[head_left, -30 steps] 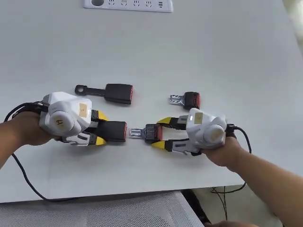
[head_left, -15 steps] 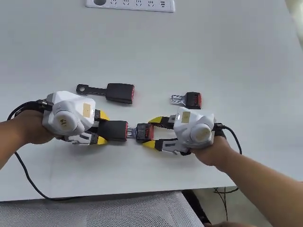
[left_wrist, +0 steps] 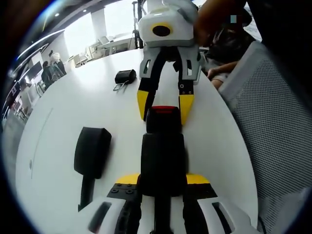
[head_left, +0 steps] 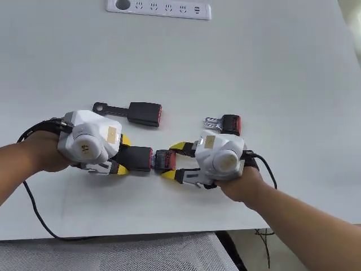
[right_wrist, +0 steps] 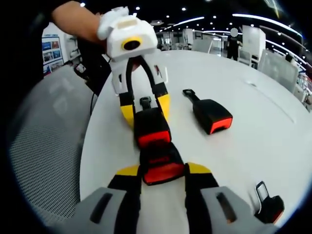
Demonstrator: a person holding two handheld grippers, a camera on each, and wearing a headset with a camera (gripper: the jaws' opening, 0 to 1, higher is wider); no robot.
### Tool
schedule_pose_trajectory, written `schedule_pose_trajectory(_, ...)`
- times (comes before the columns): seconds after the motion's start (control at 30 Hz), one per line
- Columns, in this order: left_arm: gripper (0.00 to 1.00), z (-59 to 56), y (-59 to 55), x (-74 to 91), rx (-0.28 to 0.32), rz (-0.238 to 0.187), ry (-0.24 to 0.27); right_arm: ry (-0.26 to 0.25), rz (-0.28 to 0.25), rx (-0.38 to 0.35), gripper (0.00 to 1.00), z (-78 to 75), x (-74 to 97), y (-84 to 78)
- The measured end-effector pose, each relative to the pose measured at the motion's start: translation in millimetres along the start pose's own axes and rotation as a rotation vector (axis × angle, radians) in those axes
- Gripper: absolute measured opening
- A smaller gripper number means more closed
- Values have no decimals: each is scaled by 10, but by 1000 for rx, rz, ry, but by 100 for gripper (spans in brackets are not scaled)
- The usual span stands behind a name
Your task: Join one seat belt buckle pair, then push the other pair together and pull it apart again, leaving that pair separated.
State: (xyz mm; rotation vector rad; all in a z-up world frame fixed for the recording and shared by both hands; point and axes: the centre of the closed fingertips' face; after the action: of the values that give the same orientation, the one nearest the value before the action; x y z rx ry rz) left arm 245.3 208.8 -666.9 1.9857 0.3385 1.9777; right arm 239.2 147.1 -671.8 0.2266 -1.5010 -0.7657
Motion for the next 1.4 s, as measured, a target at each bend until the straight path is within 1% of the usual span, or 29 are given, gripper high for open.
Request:
schedule_pose_trajectory(0.13, 33, -5, -6, -7, -10, 4, -2, -1, 12, 0, 34, -10, -9, 0)
schedule_pose_trajectory(0.4, 33, -12, -26, -12, -2, 6, -2, -7, 21, 4, 34, -13, -25, 10)
schedule_pose_trajectory(0.5, 33, -14, -31, -10, 0, 1, -3, -9, 41, 4, 34, -18, -27, 24)
schedule_pose_trajectory(0.53, 33, -17, -33, -8, 1, -1, -4, -7, 41, 3, 34, -21, -25, 18)
schedule_pose_trajectory(0.63, 33, -22, -42, 2, 3, -17, -6, 0, 19, -2, 33, -25, -19, 7)
schedule_pose_trajectory(0.83, 33, -29, -63, 12, 4, -30, -14, 18, -16, 27, 33, -25, -9, -1)
schedule_pose_trajectory(0.9, 33, -32, -58, 12, 0, -36, -16, 11, -16, 49, 33, -18, -9, 3)
schedule_pose_trajectory(1.2, 32, -30, -52, 22, 8, -63, -12, -18, -36, 61, 32, -4, 5, 2)
schedule_pose_trajectory(1.4, 32, -22, -44, 27, 9, -77, -22, -27, -47, 65, 32, -15, 23, 0)
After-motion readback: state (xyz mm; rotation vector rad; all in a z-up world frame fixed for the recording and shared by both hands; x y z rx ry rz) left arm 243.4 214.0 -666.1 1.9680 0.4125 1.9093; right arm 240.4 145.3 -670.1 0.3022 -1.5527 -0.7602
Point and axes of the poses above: the centre of the closed fingertips' face, and the gripper's own axes: x roughly backward along the fingers, z roughly to its left, y roughly out of its top, and after that the axes turned 12 degrees about z, right-handed
